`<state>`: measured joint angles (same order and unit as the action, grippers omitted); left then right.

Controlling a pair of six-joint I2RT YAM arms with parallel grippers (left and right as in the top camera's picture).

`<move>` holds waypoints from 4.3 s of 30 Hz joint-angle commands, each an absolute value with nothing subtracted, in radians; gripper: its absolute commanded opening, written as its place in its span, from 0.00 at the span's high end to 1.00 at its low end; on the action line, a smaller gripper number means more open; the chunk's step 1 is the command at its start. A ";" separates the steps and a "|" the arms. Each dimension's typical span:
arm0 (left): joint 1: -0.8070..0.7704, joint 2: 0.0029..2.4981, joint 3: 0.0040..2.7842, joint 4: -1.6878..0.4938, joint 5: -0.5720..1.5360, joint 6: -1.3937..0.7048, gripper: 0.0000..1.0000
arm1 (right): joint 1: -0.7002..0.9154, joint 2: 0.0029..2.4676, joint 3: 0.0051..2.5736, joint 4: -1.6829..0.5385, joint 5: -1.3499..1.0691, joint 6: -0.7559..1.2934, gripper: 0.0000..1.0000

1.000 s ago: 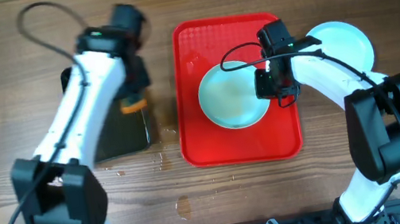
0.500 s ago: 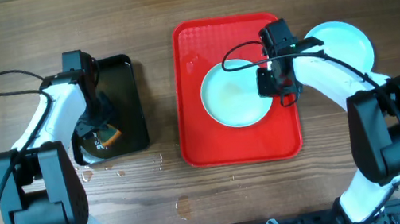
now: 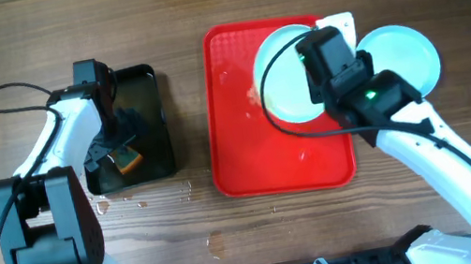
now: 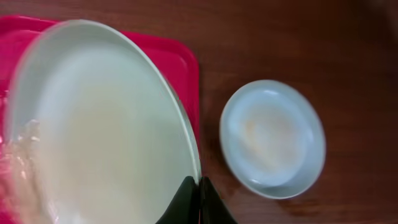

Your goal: Clean dirty plates on tray and stack at the side

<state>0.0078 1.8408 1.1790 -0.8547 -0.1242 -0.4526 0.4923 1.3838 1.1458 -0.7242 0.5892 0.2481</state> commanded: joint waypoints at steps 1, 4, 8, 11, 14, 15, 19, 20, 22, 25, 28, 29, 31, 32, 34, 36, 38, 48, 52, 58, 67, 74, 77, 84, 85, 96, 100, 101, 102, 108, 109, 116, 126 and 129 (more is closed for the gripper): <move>0.010 1.833 1.178 -0.852 -0.114 -0.450 0.00 | 0.575 1.384 1.158 -0.716 0.905 0.183 0.96; 0.010 1.833 1.178 -0.852 -0.114 -0.450 0.00 | 0.655 1.384 1.158 -0.713 1.058 0.182 0.96; 0.010 1.833 1.178 -0.852 -0.114 -0.450 0.00 | 0.756 1.384 1.158 -0.711 1.116 0.181 0.96; 0.010 1.833 1.178 -0.852 -0.114 -0.450 0.00 | 0.797 1.384 1.158 -0.705 1.115 0.155 0.96; 0.010 1.833 1.178 -0.852 -0.114 -0.450 0.00 | 0.799 1.384 1.158 -0.723 1.074 0.157 0.96; 0.010 1.833 1.178 -0.852 -0.114 -0.450 0.00 | 0.793 1.384 1.158 -0.767 0.991 0.185 0.95; 0.010 1.833 1.178 -0.852 -0.114 -0.450 0.00 | 0.634 1.383 1.158 -0.874 0.651 0.408 0.86; 0.010 1.833 1.178 -0.852 -0.114 -0.450 0.00 | 0.497 1.383 1.158 -0.887 0.440 0.416 0.86; 0.010 1.833 1.178 -0.852 -0.114 -0.450 0.00 | 0.326 1.383 1.158 -0.919 0.200 0.391 0.86; 0.010 1.833 1.178 -0.852 -0.114 -0.450 0.00 | 0.066 1.384 1.140 -0.982 -0.107 0.299 0.86; 0.010 1.833 1.178 -0.852 -0.114 -0.450 0.00 | -0.180 1.384 1.061 -1.036 -0.149 0.287 0.80; 0.010 1.833 1.178 -0.852 -0.114 -0.450 0.00 | -0.251 1.384 1.019 -1.031 -0.159 0.287 0.76; 0.010 1.833 1.178 -0.852 -0.114 -0.450 0.00 | -0.368 1.384 0.926 -0.990 -0.194 0.288 0.73; 0.010 1.833 1.178 -0.852 -0.114 -0.450 0.00 | -0.409 1.384 0.881 -0.963 -0.197 0.289 0.66; 0.010 1.833 1.178 -0.852 -0.114 -0.450 0.00 | -0.471 1.384 0.790 -0.905 -0.196 0.298 0.61; 0.010 1.833 1.178 -0.852 -0.114 -0.450 0.00 | -0.493 1.384 0.732 -0.865 -0.195 0.312 0.55; 0.010 1.833 1.178 -0.852 -0.114 -0.450 0.00 | -0.504 1.384 0.669 -0.817 -0.187 0.334 0.55; 0.010 1.833 1.178 -0.852 -0.114 -0.450 0.00 | -0.503 1.374 0.605 -0.712 -0.234 0.373 0.96; 0.010 1.833 1.178 -0.852 -0.114 -0.450 0.00 | -0.493 1.302 0.700 -0.784 -0.256 0.359 0.96; 0.010 1.833 1.178 -0.852 -0.114 -0.450 0.00 | -0.247 1.032 0.800 -0.724 -0.164 0.352 0.96; 0.010 1.833 1.178 -0.852 -0.114 -0.450 0.00 | 0.214 1.028 0.800 -0.545 0.448 0.358 0.96; 0.010 1.833 1.178 -0.852 -0.114 -0.450 0.00 | 0.594 1.162 0.800 -0.348 1.022 0.049 0.96; 0.010 1.833 1.178 -0.852 -0.114 -0.450 0.00 | 0.692 1.258 0.800 -0.224 1.228 -0.128 0.96; 0.010 1.833 1.178 -0.852 -0.114 -0.450 0.00 | 0.785 1.351 0.800 0.049 1.374 -0.452 0.96; 0.010 1.833 1.178 -0.852 -0.114 -0.450 0.00 | 0.793 1.350 0.800 0.076 1.374 -0.478 0.96; 0.010 1.833 1.178 -0.852 -0.114 -0.450 0.00 | 0.802 1.350 0.800 0.120 1.361 -0.522 0.96; 0.010 1.833 1.178 -0.852 -0.114 -0.450 0.00 | 0.805 1.350 0.800 0.120 1.353 -0.524 0.96; 0.010 1.833 1.178 -0.852 -0.114 -0.450 0.00 | 0.805 1.350 0.800 0.120 1.348 -0.523 0.96; 0.010 1.833 1.178 -0.852 -0.114 -0.450 0.00 | 0.805 1.350 0.800 0.121 1.346 -0.523 0.96; 0.010 1.833 1.178 -0.852 -0.114 -0.450 0.00 | 0.805 1.350 0.800 0.132 1.346 -0.524 0.96; 0.010 1.833 1.178 -0.852 -0.114 -0.450 0.00 | 0.805 1.350 0.800 0.136 1.346 -0.525 0.96; 0.010 1.833 1.178 -0.852 -0.114 -0.450 0.00 | 0.805 1.350 0.800 0.143 1.346 -0.527 0.96; 0.010 1.833 1.178 -0.852 -0.114 -0.450 0.00 | 0.805 1.350 0.800 0.149 1.346 -0.531 0.96; 0.010 1.833 1.178 -0.852 -0.114 -0.450 0.00 | 0.805 1.350 0.800 0.150 1.346 -0.540 0.96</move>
<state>0.0078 1.8408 1.1790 -0.8543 -0.1215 -0.4526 0.7982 1.3499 0.7879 0.1417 1.3361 -0.5266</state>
